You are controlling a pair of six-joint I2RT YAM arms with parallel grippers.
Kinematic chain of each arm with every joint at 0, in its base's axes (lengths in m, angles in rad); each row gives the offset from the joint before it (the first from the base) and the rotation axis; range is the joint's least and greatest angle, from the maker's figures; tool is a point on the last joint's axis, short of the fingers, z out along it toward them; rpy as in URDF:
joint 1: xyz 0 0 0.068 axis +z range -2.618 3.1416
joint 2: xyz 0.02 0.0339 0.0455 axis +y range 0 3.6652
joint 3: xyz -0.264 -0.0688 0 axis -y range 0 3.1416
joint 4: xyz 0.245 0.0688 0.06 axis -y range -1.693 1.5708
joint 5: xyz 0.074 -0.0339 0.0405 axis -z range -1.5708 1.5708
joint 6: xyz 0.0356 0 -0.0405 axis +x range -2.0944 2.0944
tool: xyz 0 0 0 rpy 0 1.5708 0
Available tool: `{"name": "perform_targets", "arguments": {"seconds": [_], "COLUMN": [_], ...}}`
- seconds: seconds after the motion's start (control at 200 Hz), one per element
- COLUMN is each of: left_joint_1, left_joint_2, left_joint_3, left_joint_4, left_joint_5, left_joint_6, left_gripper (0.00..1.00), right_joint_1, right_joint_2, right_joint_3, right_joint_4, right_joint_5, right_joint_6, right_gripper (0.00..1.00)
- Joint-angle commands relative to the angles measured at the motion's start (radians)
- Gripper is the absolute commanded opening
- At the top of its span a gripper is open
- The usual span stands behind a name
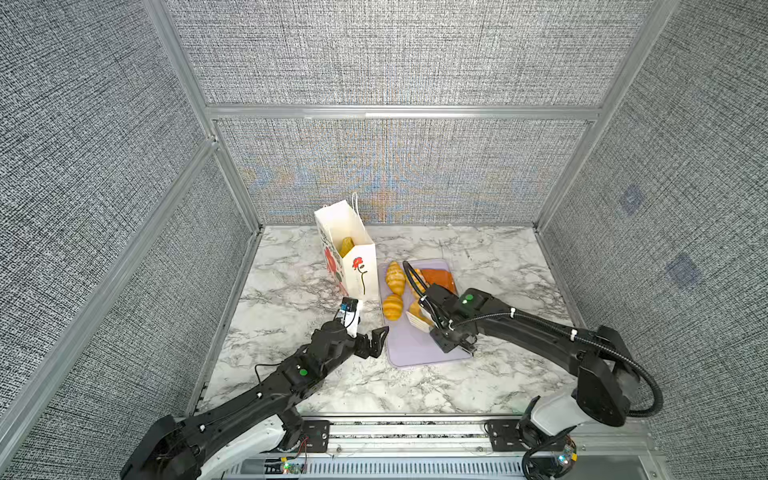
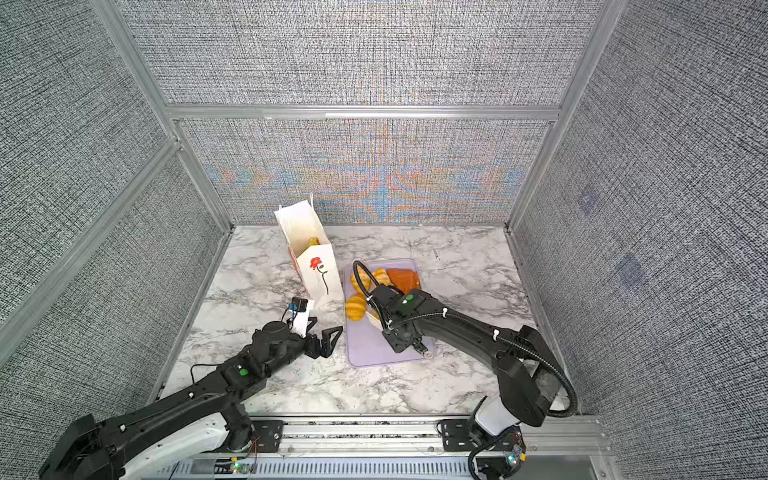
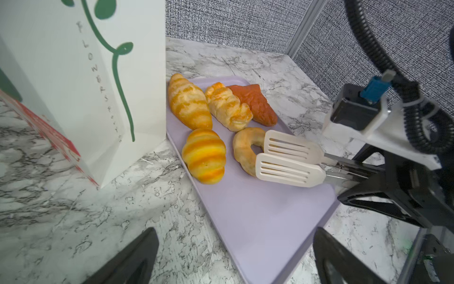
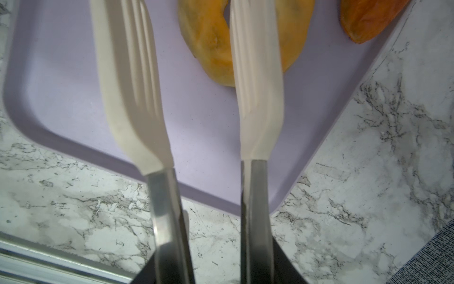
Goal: Place the fake bread into the paper bag
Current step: 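Lower the open tongs around the ring donut with the right gripper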
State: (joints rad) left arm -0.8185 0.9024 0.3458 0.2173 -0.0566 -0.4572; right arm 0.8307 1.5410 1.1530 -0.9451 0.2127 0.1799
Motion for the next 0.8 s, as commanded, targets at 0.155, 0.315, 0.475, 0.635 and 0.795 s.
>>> {"name": "perform_targets", "arguments": {"seconds": [0.155, 0.315, 0.475, 0.635, 0.795], "left_joint_1": [-0.022, -0.024, -0.024, -0.025, -0.025], "left_joint_2": [0.051, 0.056, 0.079, 0.093, 0.107], "left_joint_3": [0.007, 0.007, 0.028, 0.031, 0.027], "left_joint_4": [0.065, 0.07, 0.066, 0.069, 0.073], "left_joint_5": [-0.009, -0.021, -0.019, -0.015, -0.008], "left_joint_6": [-0.011, -0.008, 0.006, 0.003, -0.006], "left_gripper": [0.99, 0.99, 0.99, 0.99, 0.99], "right_joint_1": [0.007, 0.007, 0.008, 0.018, 0.024], "right_joint_2": [0.024, 0.047, 0.073, 0.101, 0.115], "right_joint_3": [0.022, 0.035, 0.058, 0.08, 0.081], "right_joint_4": [-0.033, -0.045, -0.051, -0.066, -0.072], "right_joint_5": [0.039, 0.069, 0.085, 0.101, 0.108], "right_joint_6": [-0.009, -0.014, -0.031, -0.052, -0.067], "right_gripper": [0.43, 0.43, 0.43, 0.43, 0.43]}}
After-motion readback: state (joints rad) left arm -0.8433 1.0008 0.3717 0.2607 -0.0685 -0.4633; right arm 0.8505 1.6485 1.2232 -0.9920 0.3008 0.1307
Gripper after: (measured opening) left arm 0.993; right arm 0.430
